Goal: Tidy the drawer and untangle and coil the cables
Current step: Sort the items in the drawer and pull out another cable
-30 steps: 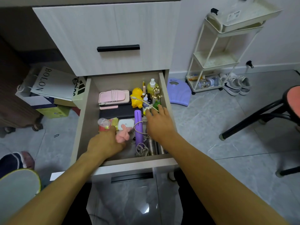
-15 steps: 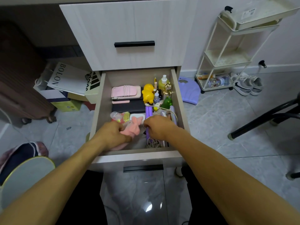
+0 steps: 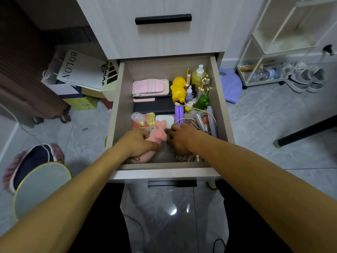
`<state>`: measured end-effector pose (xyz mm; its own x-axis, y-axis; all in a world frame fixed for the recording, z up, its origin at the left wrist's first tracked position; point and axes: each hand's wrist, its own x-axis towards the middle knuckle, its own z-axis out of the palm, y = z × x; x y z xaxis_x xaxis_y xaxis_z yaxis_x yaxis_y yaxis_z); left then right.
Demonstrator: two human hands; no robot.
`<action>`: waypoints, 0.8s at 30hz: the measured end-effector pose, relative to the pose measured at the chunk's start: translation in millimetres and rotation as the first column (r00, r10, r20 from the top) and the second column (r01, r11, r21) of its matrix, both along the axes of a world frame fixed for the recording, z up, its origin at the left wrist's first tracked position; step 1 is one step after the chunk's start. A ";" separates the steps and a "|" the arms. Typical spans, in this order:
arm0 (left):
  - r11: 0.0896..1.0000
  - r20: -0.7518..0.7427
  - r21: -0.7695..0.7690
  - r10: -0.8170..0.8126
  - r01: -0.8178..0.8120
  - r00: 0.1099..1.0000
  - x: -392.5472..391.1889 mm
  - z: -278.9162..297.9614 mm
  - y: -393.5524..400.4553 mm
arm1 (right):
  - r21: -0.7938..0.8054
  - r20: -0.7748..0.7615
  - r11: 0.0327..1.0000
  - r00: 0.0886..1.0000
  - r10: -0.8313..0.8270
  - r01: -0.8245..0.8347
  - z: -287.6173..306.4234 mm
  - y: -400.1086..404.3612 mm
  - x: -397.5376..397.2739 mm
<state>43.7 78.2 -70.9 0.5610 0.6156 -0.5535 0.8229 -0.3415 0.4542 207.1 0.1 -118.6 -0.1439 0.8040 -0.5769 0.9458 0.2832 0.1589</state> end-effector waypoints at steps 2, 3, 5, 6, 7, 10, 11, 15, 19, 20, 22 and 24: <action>0.998 -0.060 -0.045 -0.056 0.054 0.997 5.0 -6.5 -2.6 | 0.029 0.018 0.999 0.999 0.034 -0.034 -0.6 -2.6 1.9; 0.994 -0.100 -0.064 -0.091 0.085 0.991 8.9 -8.0 -5.3 | 0.041 0.022 0.998 0.999 0.047 -0.048 0.0 -4.3 3.8; 0.987 -0.178 -0.092 -0.146 0.131 0.973 15.6 -9.9 -12.5 | 0.053 0.025 0.996 0.997 0.067 -0.068 -0.3 -7.8 6.3; 0.985 -0.205 -0.104 -0.156 0.137 0.966 19.5 -11.8 -15.1 | 0.056 0.025 0.996 0.997 0.075 -0.076 -0.6 -8.8 7.6; 0.984 -0.225 -0.114 -0.159 0.136 0.961 24.1 -12.3 -17.7 | 0.063 0.021 0.995 0.997 0.074 -0.075 -0.2 -9.8 8.7; 0.976 -0.293 -0.084 -0.215 0.199 0.932 41.7 -12.3 -26.9 | 0.078 0.011 0.994 0.997 0.082 -0.083 1.8 -12.4 11.1; 0.968 -0.298 -0.053 -0.250 0.246 0.921 45.5 -12.4 -29.3 | 0.081 0.007 0.993 0.996 0.086 -0.086 2.3 -13.1 11.1; 0.925 -0.335 0.007 -0.357 0.381 0.872 52.1 -11.0 -34.2 | 0.111 -0.072 0.993 0.996 0.055 -0.046 5.8 -14.9 18.6; 0.882 -0.366 0.087 -0.405 0.464 0.838 59.0 -11.0 -38.2 | 0.106 -0.152 0.994 0.988 0.023 -0.007 9.6 -19.7 27.0; 0.893 -0.370 0.074 -0.389 0.444 0.844 57.7 -7.5 -40.8 | 0.110 -0.158 0.994 0.987 0.017 0.000 6.8 -21.3 26.0; 0.887 -0.445 -0.032 -0.426 0.461 0.788 59.4 -13.4 -39.2 | 0.119 -0.169 0.993 0.986 0.003 0.017 0.5 -23.8 25.9; 0.875 -0.501 -0.041 -0.436 0.483 0.748 57.3 -23.3 -29.6 | 0.124 -0.198 0.991 0.980 -0.024 0.050 -1.9 -24.6 25.2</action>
<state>100.9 48.6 -94.2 0.4642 0.4109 -0.7846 0.6574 -0.7536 -0.0057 232.3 -24.4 -120.5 -0.2126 0.8763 -0.4323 0.9716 0.2368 0.0022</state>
